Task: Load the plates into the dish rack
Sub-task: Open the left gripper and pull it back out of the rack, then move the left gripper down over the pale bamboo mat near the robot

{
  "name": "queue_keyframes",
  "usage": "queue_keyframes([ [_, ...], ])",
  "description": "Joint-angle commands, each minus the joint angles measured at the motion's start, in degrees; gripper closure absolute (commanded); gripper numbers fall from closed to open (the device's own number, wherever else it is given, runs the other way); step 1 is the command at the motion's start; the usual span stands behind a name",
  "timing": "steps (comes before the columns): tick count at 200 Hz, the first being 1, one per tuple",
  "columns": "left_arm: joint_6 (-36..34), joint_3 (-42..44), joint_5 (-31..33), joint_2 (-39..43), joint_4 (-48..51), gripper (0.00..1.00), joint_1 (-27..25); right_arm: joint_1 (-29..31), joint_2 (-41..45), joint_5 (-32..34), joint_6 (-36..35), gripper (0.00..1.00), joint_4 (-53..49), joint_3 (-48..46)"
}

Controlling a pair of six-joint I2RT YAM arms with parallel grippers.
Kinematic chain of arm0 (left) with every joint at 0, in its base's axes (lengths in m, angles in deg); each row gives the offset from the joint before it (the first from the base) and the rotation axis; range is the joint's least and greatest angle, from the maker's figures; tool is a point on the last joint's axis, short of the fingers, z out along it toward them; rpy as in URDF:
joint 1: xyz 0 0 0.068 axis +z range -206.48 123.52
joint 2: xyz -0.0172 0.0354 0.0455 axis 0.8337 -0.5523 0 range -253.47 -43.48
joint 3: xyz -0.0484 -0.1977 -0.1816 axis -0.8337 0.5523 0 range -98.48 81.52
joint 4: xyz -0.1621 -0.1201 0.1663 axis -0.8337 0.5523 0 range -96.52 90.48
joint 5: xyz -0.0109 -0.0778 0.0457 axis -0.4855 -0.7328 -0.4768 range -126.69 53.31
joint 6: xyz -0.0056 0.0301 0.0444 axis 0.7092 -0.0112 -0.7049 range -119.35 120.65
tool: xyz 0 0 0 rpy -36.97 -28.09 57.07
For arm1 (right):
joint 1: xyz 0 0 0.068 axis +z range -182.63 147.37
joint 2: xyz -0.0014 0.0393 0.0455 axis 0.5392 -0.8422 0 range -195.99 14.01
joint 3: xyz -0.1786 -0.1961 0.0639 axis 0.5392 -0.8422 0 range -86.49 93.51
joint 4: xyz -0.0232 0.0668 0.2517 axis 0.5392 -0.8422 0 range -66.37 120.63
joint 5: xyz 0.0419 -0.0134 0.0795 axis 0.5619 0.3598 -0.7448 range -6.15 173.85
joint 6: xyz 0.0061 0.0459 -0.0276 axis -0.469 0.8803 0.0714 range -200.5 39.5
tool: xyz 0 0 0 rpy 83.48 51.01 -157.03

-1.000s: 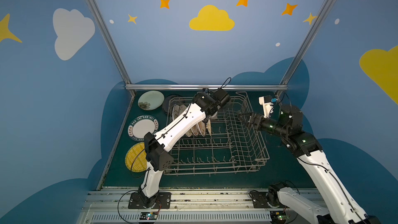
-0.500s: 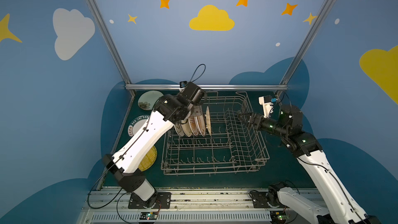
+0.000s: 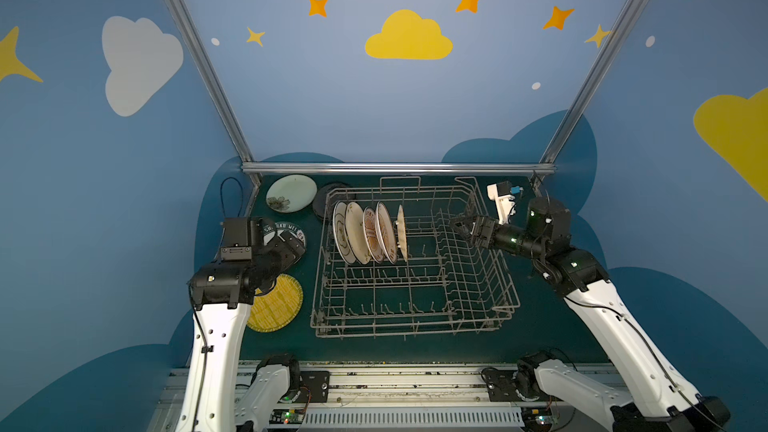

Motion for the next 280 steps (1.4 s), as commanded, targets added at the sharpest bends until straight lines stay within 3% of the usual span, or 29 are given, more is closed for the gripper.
queue_keyframes([
  [1, 0.0, 7.5, -15.0, 0.4, -0.8, 0.04, 11.0, 0.7, -0.2, -0.7, 0.0, 0.09, 2.1, -0.1],
  [62, 10.7, 23.4, -13.8, 1.5, -8.1, 0.0, 21.9, 1.3, -0.5, -1.2, 0.0, 0.09, 2.3, -0.7],
  [93, 13.6, 27.2, -8.4, 1.5, -10.3, 0.0, 22.1, 1.4, -0.6, -1.6, 0.1, 0.09, 2.4, -0.8],
  [160, 19.8, 34.7, -6.8, 2.3, -18.6, 0.0, 22.3, 1.4, -1.2, -1.9, 0.5, 0.09, 2.6, -0.6],
  [249, 15.2, 39.4, -13.8, -3.1, -27.7, 0.0, 22.3, 1.2, -0.7, -1.5, -0.1, 0.09, 3.0, -1.6],
  [280, 15.4, 39.6, -14.9, -3.1, -26.4, 0.0, 22.3, 0.9, -0.4, -1.6, -0.5, 0.09, 2.8, -1.9],
])
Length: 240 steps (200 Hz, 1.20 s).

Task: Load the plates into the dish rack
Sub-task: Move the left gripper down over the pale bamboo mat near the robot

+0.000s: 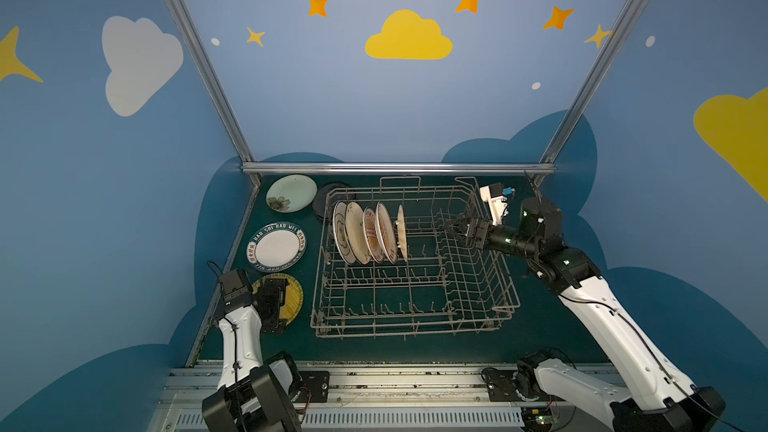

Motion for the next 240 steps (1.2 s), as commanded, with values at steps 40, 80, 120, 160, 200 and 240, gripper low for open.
queue_keyframes([
  [40, -3.0, -5.8, 7.6, 4.3, 6.3, 0.0, 0.2, -1.0, 1.4, -0.8, -1.0, 0.09, 2.2, -2.0],
  [80, -11.2, -12.4, 17.7, 0.5, 4.7, 0.0, 1.7, -1.2, 0.9, -2.8, 0.2, 0.09, 4.4, -2.2],
  [120, -24.7, -17.5, 23.3, -8.3, 2.5, 0.0, 2.1, -1.2, 0.7, -4.6, 2.0, 0.09, 8.0, -3.5],
  [160, -33.5, -18.0, 28.9, -12.7, -0.4, 0.0, 2.4, -1.2, 0.0, -6.8, 3.5, 0.09, 9.6, -4.0],
  [200, -38.3, -20.4, 29.7, -20.0, 1.0, 0.0, 2.5, -1.1, 0.2, -7.7, 4.0, 0.09, 10.1, -4.3],
  [240, -40.3, -20.3, 25.6, -24.5, -0.1, 0.0, 2.5, -1.2, 1.5, -7.5, 3.8, 0.09, 9.6, -4.4],
])
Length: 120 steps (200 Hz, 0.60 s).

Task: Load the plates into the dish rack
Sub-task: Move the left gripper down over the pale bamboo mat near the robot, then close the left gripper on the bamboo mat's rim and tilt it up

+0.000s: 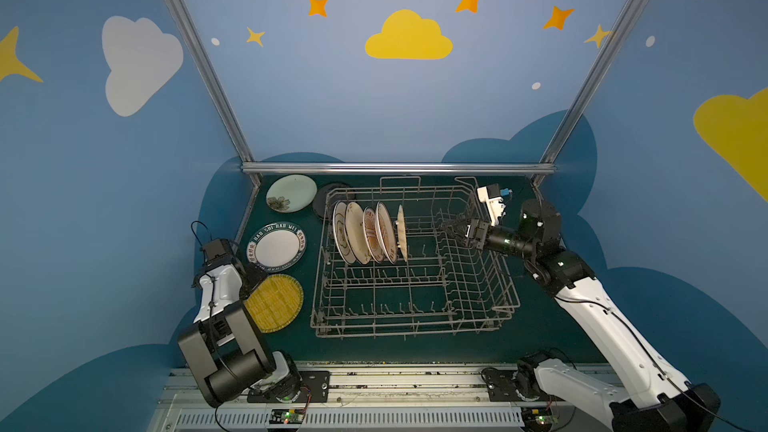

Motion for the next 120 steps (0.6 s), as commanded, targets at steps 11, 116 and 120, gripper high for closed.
queue_keyframes([
  [11, -3.9, -1.7, -2.7, -3.2, 0.6, 0.0, 0.3, -0.1, 1.8, -0.5, 0.0, 0.09, 1.2, -0.8],
  [116, -3.0, 1.0, -19.7, -1.6, 0.6, 0.0, 0.9, -0.9, 5.7, 0.9, -1.1, 0.09, 0.6, -2.5],
  [120, -2.7, 1.4, -20.7, -1.3, 0.2, 0.0, 0.9, -0.9, 5.8, 0.9, -1.1, 0.09, 0.7, -2.6],
])
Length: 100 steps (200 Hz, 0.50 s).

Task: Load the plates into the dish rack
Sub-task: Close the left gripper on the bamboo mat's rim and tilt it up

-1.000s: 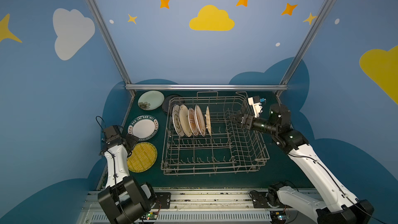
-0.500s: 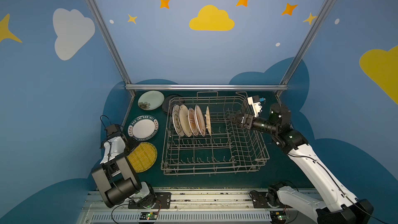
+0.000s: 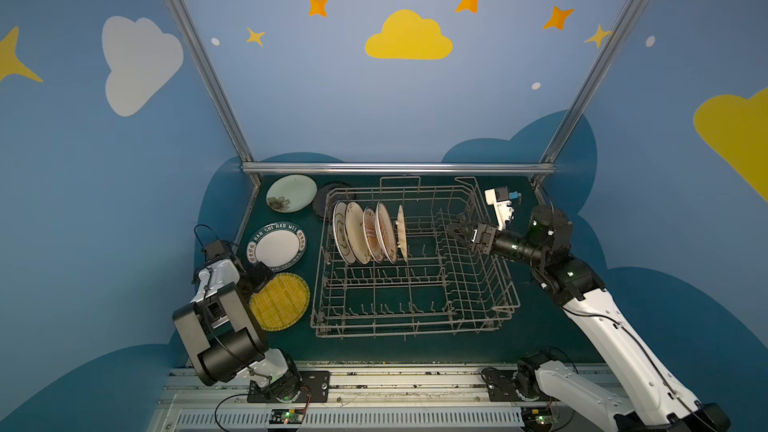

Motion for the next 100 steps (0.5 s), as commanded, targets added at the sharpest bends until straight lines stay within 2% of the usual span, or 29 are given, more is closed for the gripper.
queue_keyframes([
  [1, 1.2, 2.2, -7.7, 2.9, -0.5, 0.0, 0.0, -0.3, 1.1, 0.4, -0.7, 0.09, 0.8, -1.0],
  [59, 0.4, 3.1, -18.5, -1.8, -3.1, 0.0, -0.1, -0.6, 1.9, 0.2, -0.4, 0.09, 1.5, -1.4],
  [100, -0.5, 3.8, -20.1, -2.6, -4.3, 0.04, -0.2, -1.0, 2.4, 0.4, 0.0, 0.09, 2.2, -2.2],
])
